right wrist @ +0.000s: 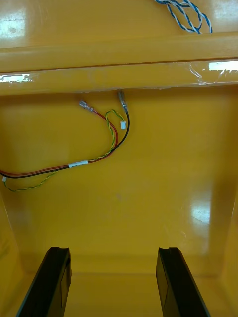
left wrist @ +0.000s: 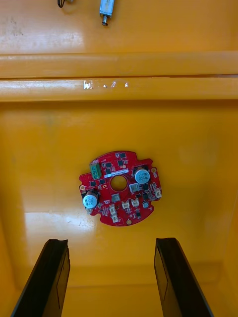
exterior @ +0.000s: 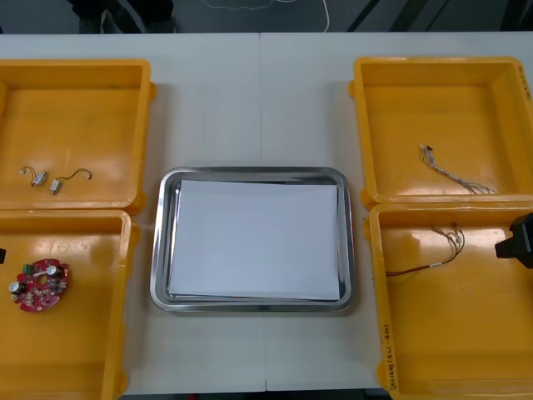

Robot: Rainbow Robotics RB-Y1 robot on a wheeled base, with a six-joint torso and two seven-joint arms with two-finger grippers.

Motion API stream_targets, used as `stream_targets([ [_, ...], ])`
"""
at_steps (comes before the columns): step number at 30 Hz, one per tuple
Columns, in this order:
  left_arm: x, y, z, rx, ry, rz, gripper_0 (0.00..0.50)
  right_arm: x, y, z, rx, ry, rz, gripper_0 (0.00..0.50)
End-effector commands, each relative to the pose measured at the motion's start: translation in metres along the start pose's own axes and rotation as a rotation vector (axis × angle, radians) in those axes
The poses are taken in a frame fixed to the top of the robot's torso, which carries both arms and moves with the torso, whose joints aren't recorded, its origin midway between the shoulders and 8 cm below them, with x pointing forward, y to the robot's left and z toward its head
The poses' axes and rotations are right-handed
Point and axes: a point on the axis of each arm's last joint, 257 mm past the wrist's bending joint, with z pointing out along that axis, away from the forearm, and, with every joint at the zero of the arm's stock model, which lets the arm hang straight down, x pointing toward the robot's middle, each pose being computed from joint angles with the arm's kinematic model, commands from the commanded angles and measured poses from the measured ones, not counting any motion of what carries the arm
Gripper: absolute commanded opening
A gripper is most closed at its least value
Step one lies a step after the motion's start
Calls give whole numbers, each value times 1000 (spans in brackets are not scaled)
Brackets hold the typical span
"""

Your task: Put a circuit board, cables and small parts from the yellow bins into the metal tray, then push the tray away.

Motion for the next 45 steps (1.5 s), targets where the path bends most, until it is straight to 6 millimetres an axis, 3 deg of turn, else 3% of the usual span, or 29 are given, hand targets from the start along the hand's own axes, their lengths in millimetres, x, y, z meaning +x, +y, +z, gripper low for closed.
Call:
stream_targets([
  [1, -14, -4, -4, 0, -41, 89, 500, -1, -16, -10, 41, -17, 42, 500],
  [45, -14, -4, -4, 0, -41, 89, 500, -1, -16, -10, 41, -17, 42, 500],
])
